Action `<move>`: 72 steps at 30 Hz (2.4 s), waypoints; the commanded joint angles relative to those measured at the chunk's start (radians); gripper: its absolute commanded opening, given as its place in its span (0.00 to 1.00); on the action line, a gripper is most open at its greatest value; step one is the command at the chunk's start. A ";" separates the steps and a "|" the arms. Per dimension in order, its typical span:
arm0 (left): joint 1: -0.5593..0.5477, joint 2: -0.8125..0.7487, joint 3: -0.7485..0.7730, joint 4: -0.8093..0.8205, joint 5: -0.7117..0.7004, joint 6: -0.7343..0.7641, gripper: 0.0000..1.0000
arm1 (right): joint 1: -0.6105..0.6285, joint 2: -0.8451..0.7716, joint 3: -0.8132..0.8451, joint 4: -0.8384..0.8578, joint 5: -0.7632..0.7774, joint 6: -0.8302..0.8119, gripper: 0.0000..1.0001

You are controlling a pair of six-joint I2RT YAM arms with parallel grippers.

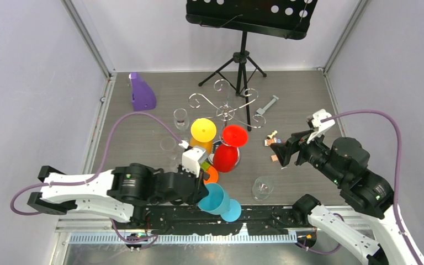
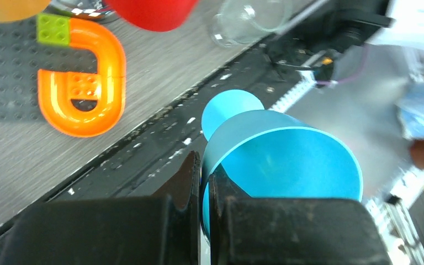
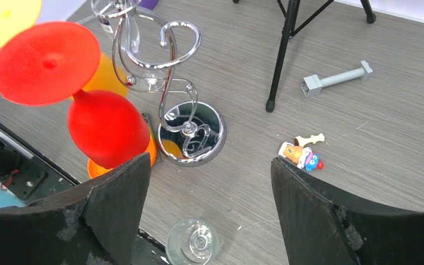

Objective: Place the wine glass upside down on the wine glass rack
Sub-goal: Turn the wine glass upside down at the wine rack.

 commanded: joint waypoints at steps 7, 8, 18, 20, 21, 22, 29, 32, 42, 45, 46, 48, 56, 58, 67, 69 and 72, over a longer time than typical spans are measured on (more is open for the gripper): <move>-0.072 -0.115 0.268 0.163 0.027 0.306 0.00 | -0.002 0.080 0.315 -0.194 -0.009 0.120 0.86; -0.072 -0.119 0.289 0.170 0.005 0.341 0.00 | -0.002 0.084 0.331 -0.204 -0.027 0.130 0.87; -0.072 -0.057 0.460 0.285 -0.280 0.597 0.00 | -0.002 0.174 0.510 -0.224 -0.382 0.299 0.94; -0.072 -0.038 0.475 0.315 -0.285 0.638 0.00 | -0.002 0.174 0.492 -0.177 -0.446 0.354 0.94; -0.072 -0.025 0.493 0.319 -0.285 0.655 0.00 | -0.002 0.174 0.486 -0.148 -0.475 0.385 0.93; -0.072 -0.012 0.514 0.316 -0.284 0.677 0.00 | -0.002 0.174 0.473 -0.135 -0.486 0.398 0.93; -0.072 0.080 0.626 0.303 -0.267 0.749 0.00 | -0.002 0.175 0.405 -0.059 -0.535 0.458 0.88; -0.072 0.096 0.645 0.311 -0.256 0.768 0.00 | -0.002 0.172 0.379 -0.045 -0.529 0.467 0.84; -0.072 0.108 0.638 0.372 -0.202 0.799 0.00 | -0.002 0.188 0.307 -0.024 -0.446 0.437 0.65; -0.072 0.114 0.634 0.371 -0.194 0.798 0.00 | -0.002 0.182 0.285 0.001 -0.430 0.433 0.59; -0.072 0.117 0.633 0.370 -0.190 0.798 0.00 | -0.002 0.179 0.282 0.017 -0.427 0.430 0.58; -0.072 0.121 0.631 0.371 -0.184 0.795 0.00 | -0.002 0.176 0.272 0.037 -0.421 0.422 0.56; -0.072 0.117 0.600 0.416 -0.153 0.797 0.00 | -0.002 0.127 0.247 0.113 -0.372 0.384 0.21; -0.072 0.109 0.585 0.438 -0.149 0.799 0.00 | -0.002 0.122 0.255 0.117 -0.367 0.373 0.10; -0.072 0.053 0.536 0.454 -0.082 0.810 0.57 | -0.002 0.009 0.334 0.147 -0.251 0.177 0.06; -0.072 0.015 0.488 0.470 -0.036 0.804 0.65 | -0.002 -0.005 0.358 0.121 -0.208 0.126 0.05; -0.072 -0.052 0.394 0.506 -0.009 0.795 0.68 | -0.002 -0.020 0.378 0.090 -0.210 0.027 0.05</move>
